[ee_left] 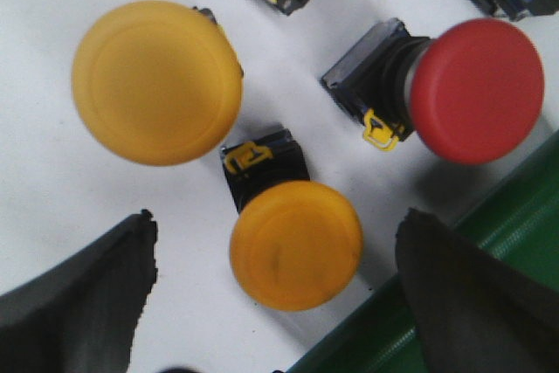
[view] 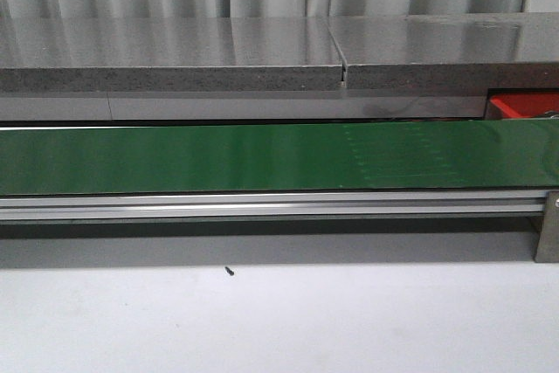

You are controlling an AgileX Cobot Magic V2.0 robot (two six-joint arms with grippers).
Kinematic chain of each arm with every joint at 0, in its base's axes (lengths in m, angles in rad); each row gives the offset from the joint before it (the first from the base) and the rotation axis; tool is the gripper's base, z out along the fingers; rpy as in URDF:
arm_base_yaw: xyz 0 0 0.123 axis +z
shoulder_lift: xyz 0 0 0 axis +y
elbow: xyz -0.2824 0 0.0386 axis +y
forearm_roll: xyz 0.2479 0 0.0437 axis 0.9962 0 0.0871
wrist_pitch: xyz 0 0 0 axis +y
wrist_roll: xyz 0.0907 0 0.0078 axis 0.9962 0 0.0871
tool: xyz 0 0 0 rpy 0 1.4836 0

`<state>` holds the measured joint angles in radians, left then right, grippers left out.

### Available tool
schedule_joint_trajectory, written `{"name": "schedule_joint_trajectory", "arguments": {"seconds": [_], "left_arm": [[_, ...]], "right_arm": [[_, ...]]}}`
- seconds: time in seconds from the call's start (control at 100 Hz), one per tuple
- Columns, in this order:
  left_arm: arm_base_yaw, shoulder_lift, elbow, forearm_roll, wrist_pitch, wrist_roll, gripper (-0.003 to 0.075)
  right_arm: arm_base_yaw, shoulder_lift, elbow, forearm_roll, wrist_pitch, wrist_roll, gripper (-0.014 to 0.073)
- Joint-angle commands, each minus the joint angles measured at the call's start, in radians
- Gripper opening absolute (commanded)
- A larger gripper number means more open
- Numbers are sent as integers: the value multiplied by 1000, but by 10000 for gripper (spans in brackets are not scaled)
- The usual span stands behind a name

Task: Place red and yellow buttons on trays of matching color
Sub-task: 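Lower the left gripper onto a yellow button and grasp it, then set the yellow button on the green belt and open the left gripper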

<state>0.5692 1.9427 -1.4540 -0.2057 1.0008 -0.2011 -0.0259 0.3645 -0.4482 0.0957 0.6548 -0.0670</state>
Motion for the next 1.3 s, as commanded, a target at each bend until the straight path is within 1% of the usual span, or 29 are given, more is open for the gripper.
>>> {"name": "schedule_joint_trajectory", "arguments": {"seconds": [0.0, 0.07, 0.11, 0.18, 0.22, 0.33, 0.45, 0.52, 0.67, 0.91, 0.99, 1.09, 1.29], "left_arm": [[2, -40, -33, -21, -18, -31, 533], [2, -23, -33, -21, -12, -31, 529], [2, -15, -33, -29, -7, -31, 512], [2, -1, -33, -52, -7, -31, 458], [2, 6, -33, -54, -7, -31, 410], [2, 6, -33, -54, -15, -29, 308], [2, 6, -35, -56, -17, -27, 250], [2, 4, -35, -56, -13, -23, 247], [2, -27, -35, -56, 9, 55, 243], [2, -175, -35, -48, -2, 138, 243], [-5, -219, -35, -48, 14, 163, 243], [-42, -256, -35, -50, 47, 209, 243], [-138, -261, -35, -52, 84, 212, 243]], "right_arm": [[2, 5, -24, -5, -64, -5, -114], [2, 5, -24, -5, -64, -5, -114], [2, 5, -24, -5, -64, -5, -114], [2, 5, -24, -5, -64, -5, -114], [2, 5, -24, -5, -64, -5, -114], [2, 5, -24, -5, -64, -5, -114], [2, 5, -24, -5, -64, -5, -114], [2, 5, -24, -5, -64, -5, -114], [2, 5, -24, -5, -64, -5, -114], [2, 5, -24, -5, -64, -5, -114], [2, 5, -24, -5, -64, -5, -114], [2, 5, -24, -5, -64, -5, -114], [2, 5, -24, -5, -64, -5, -114]]}}
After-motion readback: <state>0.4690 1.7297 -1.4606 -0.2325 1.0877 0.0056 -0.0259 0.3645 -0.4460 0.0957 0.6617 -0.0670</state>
